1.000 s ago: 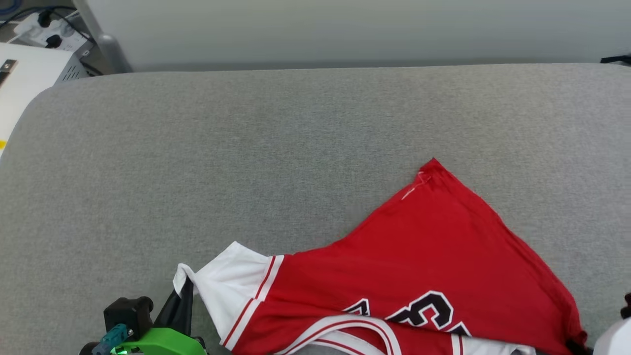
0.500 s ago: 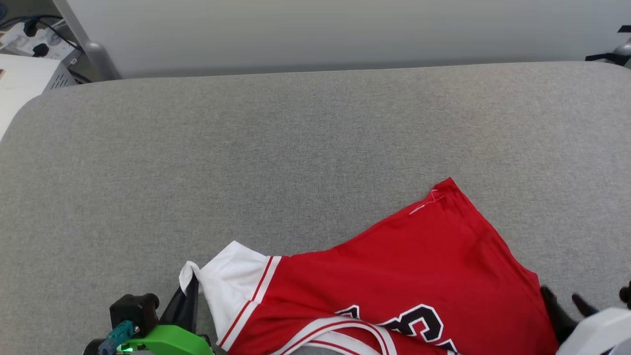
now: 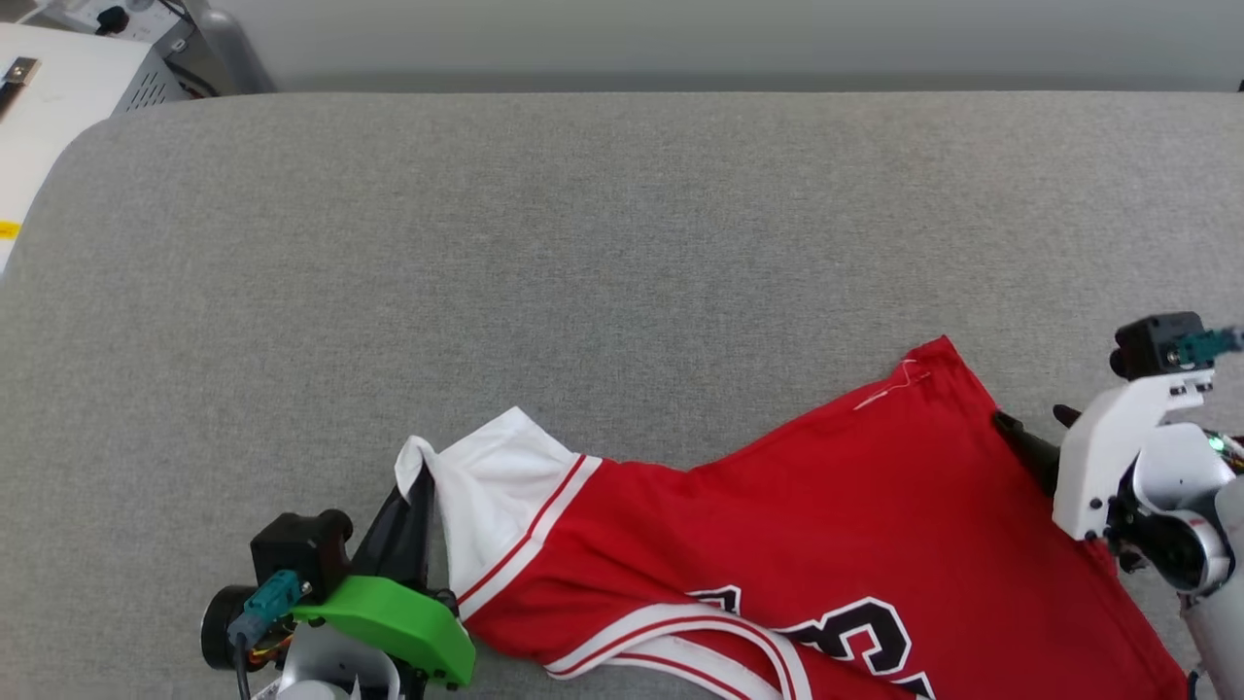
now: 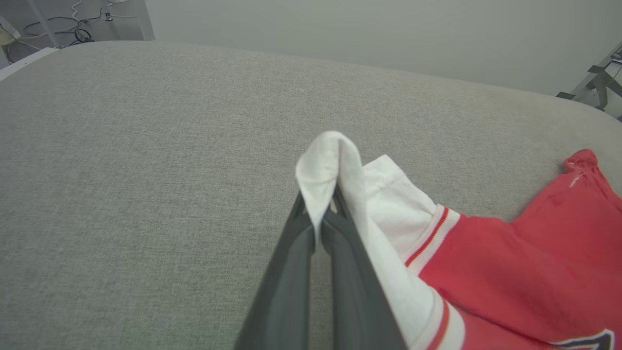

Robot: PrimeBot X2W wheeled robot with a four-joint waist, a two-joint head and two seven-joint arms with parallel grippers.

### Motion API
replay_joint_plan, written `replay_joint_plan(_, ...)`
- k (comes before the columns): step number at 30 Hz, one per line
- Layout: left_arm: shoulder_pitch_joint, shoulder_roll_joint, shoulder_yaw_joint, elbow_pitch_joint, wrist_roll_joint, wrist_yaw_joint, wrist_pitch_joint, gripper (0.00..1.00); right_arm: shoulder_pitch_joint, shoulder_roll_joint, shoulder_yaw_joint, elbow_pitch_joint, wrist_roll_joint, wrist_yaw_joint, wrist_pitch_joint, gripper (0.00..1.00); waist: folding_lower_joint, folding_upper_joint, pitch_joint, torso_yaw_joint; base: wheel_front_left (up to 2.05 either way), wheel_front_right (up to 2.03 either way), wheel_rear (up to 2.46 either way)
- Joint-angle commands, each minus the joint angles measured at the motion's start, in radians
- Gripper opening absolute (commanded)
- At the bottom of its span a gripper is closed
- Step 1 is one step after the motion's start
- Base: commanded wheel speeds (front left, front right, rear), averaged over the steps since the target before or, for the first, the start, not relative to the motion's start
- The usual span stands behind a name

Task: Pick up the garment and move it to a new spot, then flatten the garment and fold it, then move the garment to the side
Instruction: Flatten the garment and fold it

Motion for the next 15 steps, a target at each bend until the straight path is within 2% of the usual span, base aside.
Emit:
replay_joint_plan(1,-0.026,-0.008,-0.005,0.004,0.009,-0.007,-0.012,0.0,-0.051,-0.018,0.033,0.015,0.03,-0.001,0.037,1.0,0.0001,-0.0001,0.034,0.033,0.0,0.0,0.0)
replay_joint_plan(8,-0.086,-0.037,-0.037,0.014,0.022,-0.022,-0.034,0.0,-0.244,-0.1,0.221,0.092,0.105,-0.001,0.14,1.0,0.0001,-0.0001,0.099,0.078,0.0,0.0,0.0)
replay_joint_plan(15,-0.126,-0.055,-0.053,0.032,0.027,-0.033,-0.059,0.0,-0.323,-0.123,0.376,0.197,0.169,-0.001,0.172,1.0,0.0001,-0.0001,0.144,0.105,0.0,0.0,0.0)
